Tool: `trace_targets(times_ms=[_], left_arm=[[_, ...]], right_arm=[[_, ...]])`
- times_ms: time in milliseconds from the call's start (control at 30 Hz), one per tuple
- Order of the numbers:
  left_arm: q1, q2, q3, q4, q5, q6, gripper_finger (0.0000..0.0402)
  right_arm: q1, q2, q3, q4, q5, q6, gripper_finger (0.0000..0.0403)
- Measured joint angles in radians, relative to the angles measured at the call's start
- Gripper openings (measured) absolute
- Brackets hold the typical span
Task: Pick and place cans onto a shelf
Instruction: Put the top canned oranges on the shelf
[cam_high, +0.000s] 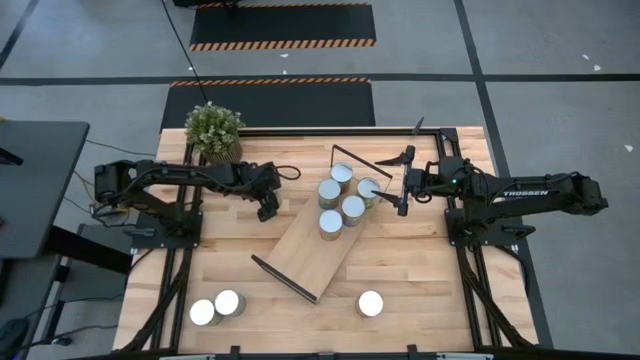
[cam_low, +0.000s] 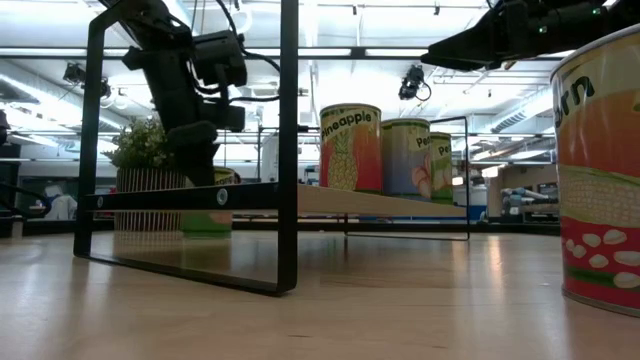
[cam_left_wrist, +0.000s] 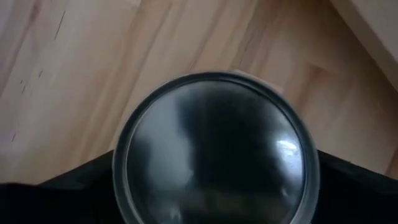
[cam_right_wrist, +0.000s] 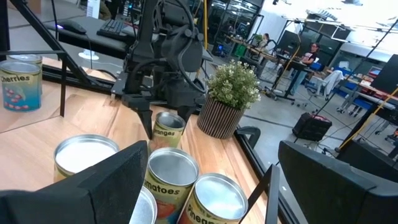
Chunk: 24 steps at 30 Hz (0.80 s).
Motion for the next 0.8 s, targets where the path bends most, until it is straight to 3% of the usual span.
trace_targets(times_ms=[367, 633, 800], left_arm=[[0.002, 0.0, 0.028, -0.048, 0.016, 0.023, 0.0323], [-0.005, 0.0, 0.314, -0.204, 0.043, 0.046, 0.033], [-0.073, 0.0, 0.392, -0.194, 0.077, -0.055, 0.0331]], right_arm=[[0.0, 0.0, 0.0, -0.003, -0.001, 0.0, 0.0368], [0.0, 0.0, 0.0, -0.005, 0.004, 0.0, 0.0368], [0.0, 0.0, 0.0, -0.007, 0.024, 0.0, 0.0368]])
